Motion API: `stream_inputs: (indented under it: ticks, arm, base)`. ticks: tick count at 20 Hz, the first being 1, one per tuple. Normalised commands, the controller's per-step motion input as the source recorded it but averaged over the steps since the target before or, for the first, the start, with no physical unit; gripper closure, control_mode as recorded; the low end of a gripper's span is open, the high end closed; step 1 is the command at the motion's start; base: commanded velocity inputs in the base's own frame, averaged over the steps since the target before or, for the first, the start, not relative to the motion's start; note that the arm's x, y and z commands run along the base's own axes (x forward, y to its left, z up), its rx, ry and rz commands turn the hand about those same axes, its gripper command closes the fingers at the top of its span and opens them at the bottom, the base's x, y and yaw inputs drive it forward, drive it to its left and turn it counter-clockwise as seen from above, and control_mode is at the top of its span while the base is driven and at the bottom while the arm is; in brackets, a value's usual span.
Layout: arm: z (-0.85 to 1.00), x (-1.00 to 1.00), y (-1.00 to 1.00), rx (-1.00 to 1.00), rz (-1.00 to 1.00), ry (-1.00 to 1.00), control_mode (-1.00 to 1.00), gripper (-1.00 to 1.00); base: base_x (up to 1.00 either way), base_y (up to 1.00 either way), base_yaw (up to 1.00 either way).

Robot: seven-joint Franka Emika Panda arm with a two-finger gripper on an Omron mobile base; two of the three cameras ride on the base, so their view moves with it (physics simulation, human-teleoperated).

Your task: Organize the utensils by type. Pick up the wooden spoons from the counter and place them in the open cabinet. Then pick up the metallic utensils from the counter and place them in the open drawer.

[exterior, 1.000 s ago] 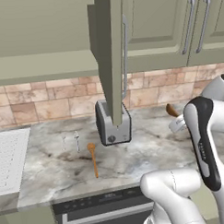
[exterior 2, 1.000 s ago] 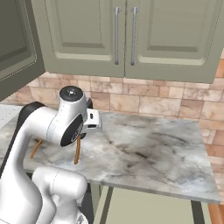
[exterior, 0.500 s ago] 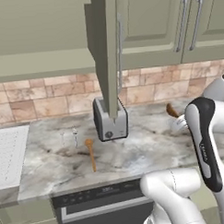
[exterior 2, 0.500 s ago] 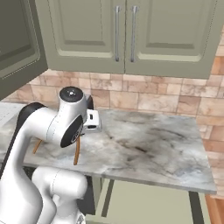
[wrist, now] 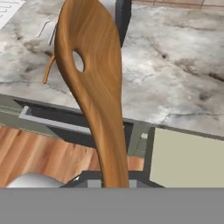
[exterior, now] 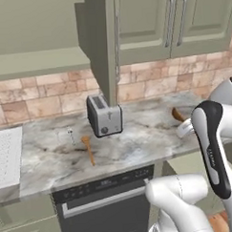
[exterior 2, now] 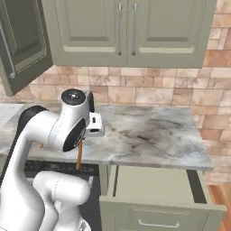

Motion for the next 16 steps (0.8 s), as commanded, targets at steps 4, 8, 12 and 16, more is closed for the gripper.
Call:
stream_inputs:
  ticks: [4,8,12,16]
  arm:
    - [0.00,0.00,0.00,0.00,0.00,0.00,1.00,1.00]
    - [0.00,0.00,0.00,0.00,0.00,0.00,1.00,1.00]
    - [0.00,0.00,0.00,0.00,0.00,0.00,1.00,1.00]
    - [0.00,0.00,0.00,0.00,0.00,0.00,1.00,1.00]
  base:
    - [-0.44,0.65,-0.25]
    - [-0.34,0.88,-0.11]
    - [-0.30,0.89,-0.01]
    - [-0.25,0.81,0.00]
